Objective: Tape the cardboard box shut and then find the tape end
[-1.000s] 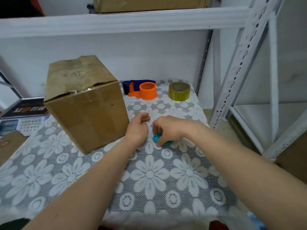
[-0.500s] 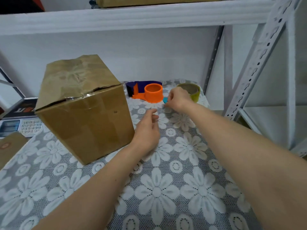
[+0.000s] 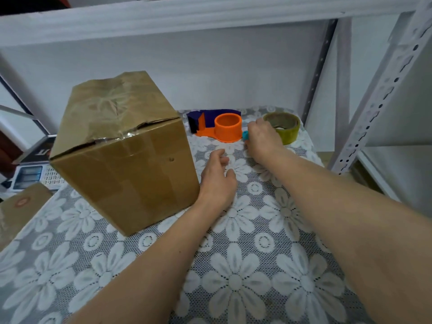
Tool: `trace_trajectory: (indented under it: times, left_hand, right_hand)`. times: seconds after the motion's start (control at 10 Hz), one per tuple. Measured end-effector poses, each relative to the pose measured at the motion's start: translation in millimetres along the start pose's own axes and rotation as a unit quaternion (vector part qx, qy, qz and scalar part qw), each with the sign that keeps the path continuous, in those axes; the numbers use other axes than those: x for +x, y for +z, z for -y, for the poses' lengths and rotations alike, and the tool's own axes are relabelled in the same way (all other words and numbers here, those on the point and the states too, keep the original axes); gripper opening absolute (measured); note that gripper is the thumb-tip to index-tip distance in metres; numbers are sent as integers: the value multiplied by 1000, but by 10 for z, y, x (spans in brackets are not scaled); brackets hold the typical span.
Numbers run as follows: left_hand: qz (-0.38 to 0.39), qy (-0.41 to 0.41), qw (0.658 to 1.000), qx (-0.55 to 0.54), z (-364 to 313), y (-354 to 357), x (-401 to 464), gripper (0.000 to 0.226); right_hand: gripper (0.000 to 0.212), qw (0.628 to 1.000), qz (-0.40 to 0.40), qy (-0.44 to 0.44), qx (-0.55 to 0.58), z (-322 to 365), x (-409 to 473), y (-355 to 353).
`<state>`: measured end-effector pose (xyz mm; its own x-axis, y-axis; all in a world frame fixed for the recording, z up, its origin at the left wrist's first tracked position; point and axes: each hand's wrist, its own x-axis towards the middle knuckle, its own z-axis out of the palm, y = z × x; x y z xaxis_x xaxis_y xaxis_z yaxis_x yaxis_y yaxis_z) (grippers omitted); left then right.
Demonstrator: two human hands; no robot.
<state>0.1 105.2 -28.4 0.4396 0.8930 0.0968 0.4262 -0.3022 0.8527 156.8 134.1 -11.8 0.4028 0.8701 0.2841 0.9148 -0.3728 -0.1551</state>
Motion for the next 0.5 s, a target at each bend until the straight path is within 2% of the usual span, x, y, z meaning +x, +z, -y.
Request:
trace_trajectory:
  times: [0.3, 0.4, 0.5]
  left_hand:
    - [7, 1, 1000, 14, 34, 24, -5, 53]
    - [25, 17, 997, 68, 18, 19, 21, 44]
    - [70, 19, 990, 124, -21, 14, 12, 32]
  right_hand:
    - [28, 998, 23, -18, -56, -22, -157, -98]
    - [34, 1000, -3, -23, -17, -50, -260, -161]
    - [32, 1000, 22, -13, 5, -64, -371, -299]
